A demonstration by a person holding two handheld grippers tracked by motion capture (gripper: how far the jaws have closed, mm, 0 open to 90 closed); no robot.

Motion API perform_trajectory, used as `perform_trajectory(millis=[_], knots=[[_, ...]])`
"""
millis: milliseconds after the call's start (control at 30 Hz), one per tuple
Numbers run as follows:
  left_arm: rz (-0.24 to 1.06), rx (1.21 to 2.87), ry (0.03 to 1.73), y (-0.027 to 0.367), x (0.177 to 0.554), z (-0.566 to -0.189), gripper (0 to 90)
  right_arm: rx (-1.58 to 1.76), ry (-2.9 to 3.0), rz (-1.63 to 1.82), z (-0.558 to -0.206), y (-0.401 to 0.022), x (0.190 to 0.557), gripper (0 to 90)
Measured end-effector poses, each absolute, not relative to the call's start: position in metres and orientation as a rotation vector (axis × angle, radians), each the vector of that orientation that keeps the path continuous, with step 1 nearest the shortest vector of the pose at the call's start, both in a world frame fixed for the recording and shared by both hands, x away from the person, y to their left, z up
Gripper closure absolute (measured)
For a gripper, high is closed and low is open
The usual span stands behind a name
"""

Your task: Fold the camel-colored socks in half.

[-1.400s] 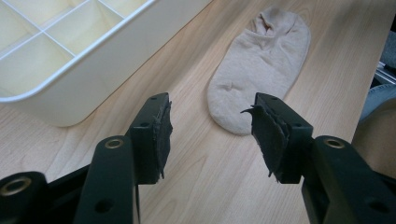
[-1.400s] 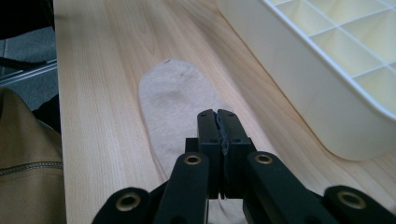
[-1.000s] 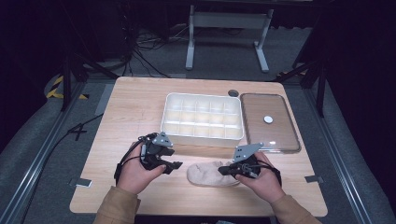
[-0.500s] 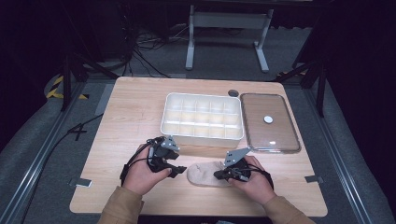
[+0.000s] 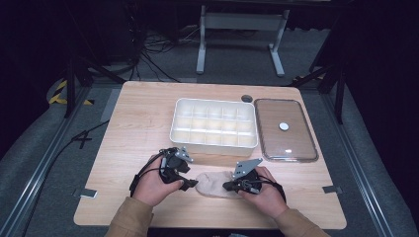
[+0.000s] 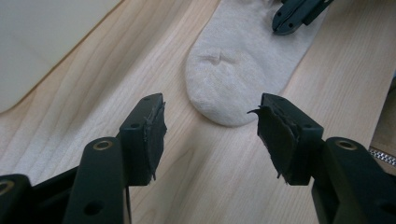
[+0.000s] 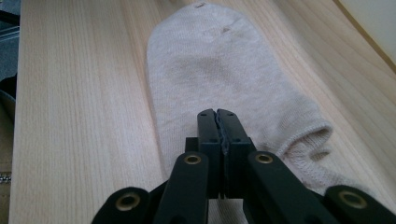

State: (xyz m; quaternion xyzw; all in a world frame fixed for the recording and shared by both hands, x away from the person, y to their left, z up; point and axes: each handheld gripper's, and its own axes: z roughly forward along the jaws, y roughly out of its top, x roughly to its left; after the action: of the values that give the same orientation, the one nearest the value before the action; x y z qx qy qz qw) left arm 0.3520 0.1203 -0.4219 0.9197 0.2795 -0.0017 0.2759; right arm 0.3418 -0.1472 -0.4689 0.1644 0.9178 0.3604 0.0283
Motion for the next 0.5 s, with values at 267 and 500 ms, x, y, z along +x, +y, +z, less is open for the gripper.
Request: perform_trajectory(millis=[267,500], knots=[[-0.026,2.507,0.792,0.106,0.356,-0.442,46.2,0.495,2.829,1.128,-0.470,-0.146,0.342,89.4],[-0.009,2.537,0.816,0.095,0.356,-0.450,46.4,0.482,2.823,1.124,-0.470,-0.146,0.341,89.4]])
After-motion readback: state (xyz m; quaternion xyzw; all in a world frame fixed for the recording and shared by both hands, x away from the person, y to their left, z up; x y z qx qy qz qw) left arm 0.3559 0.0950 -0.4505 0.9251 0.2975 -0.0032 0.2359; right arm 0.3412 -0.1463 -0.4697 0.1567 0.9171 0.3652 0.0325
